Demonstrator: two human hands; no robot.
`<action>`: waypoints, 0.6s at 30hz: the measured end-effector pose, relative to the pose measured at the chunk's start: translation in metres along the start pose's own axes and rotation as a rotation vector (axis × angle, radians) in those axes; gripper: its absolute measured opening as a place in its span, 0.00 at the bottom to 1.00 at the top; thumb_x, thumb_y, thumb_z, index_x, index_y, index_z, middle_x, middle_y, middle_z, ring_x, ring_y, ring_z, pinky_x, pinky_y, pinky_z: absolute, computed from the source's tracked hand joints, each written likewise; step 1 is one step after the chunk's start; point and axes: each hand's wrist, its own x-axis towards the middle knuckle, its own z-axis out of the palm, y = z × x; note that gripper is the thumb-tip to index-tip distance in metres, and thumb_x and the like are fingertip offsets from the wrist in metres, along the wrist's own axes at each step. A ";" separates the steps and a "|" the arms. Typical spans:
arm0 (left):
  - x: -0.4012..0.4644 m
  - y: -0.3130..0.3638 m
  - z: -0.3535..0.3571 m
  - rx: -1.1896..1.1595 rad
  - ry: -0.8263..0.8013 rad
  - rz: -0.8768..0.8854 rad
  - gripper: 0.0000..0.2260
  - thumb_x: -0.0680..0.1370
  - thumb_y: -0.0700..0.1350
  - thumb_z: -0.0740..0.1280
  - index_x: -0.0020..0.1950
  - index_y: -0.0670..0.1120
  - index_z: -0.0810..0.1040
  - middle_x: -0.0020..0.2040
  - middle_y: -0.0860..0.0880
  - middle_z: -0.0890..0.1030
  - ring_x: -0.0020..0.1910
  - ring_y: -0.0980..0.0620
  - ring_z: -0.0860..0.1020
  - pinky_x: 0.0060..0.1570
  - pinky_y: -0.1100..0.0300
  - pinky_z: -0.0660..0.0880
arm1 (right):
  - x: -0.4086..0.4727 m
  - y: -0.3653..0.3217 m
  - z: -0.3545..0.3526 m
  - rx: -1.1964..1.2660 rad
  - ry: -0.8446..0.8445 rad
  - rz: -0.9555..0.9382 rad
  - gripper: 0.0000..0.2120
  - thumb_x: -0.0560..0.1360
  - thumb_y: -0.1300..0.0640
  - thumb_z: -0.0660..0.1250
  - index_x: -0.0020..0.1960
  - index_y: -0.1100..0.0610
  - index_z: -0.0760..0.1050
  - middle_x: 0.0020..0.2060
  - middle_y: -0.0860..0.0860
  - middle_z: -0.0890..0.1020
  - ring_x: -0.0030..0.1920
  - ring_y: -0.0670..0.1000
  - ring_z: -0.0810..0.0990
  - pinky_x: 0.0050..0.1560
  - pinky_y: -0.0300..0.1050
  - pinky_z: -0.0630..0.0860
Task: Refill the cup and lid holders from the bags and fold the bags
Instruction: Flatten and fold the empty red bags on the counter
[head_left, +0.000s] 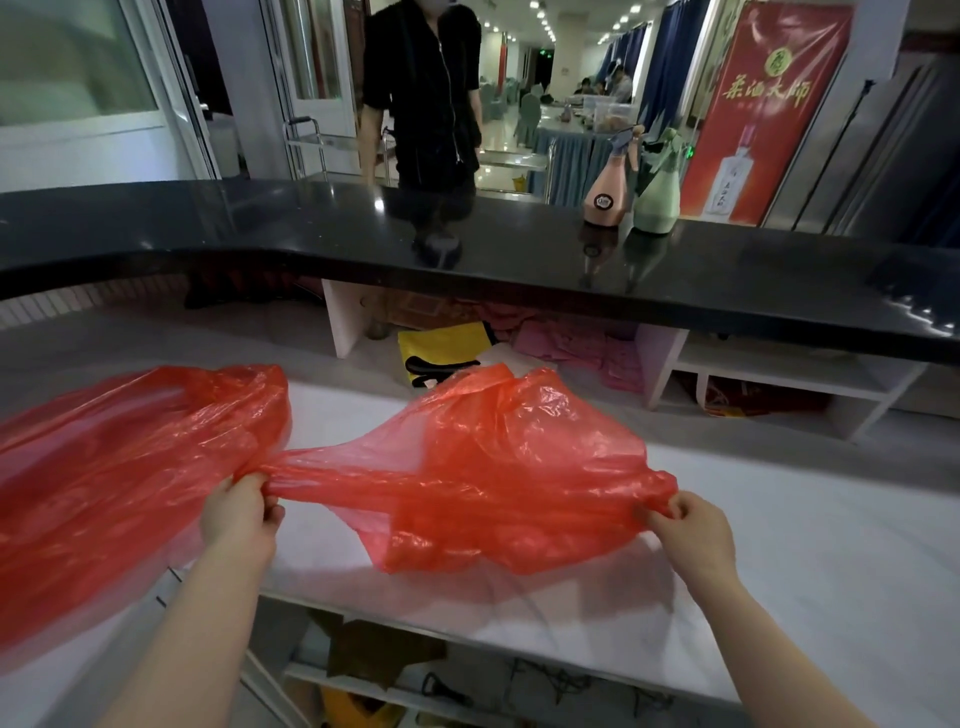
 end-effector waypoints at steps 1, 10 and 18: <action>0.000 -0.001 -0.001 -0.003 0.002 -0.006 0.12 0.76 0.34 0.61 0.38 0.49 0.71 0.32 0.49 0.68 0.27 0.56 0.64 0.18 0.71 0.62 | -0.001 0.000 0.000 -0.002 0.007 -0.003 0.23 0.68 0.62 0.71 0.29 0.54 0.57 0.24 0.50 0.66 0.28 0.52 0.64 0.31 0.46 0.61; -0.004 -0.007 -0.002 0.029 -0.032 -0.016 0.10 0.77 0.35 0.61 0.38 0.48 0.72 0.31 0.49 0.69 0.27 0.56 0.65 0.19 0.67 0.64 | -0.004 0.004 0.000 0.065 0.015 0.052 0.13 0.67 0.64 0.73 0.43 0.51 0.73 0.39 0.51 0.79 0.39 0.52 0.78 0.39 0.49 0.76; -0.010 0.007 -0.002 -0.113 0.031 -0.031 0.14 0.77 0.32 0.55 0.37 0.49 0.68 0.32 0.50 0.66 0.25 0.57 0.63 0.19 0.69 0.61 | -0.007 0.007 -0.004 0.337 -0.257 0.049 0.14 0.71 0.54 0.74 0.55 0.51 0.75 0.48 0.50 0.82 0.49 0.49 0.81 0.45 0.42 0.77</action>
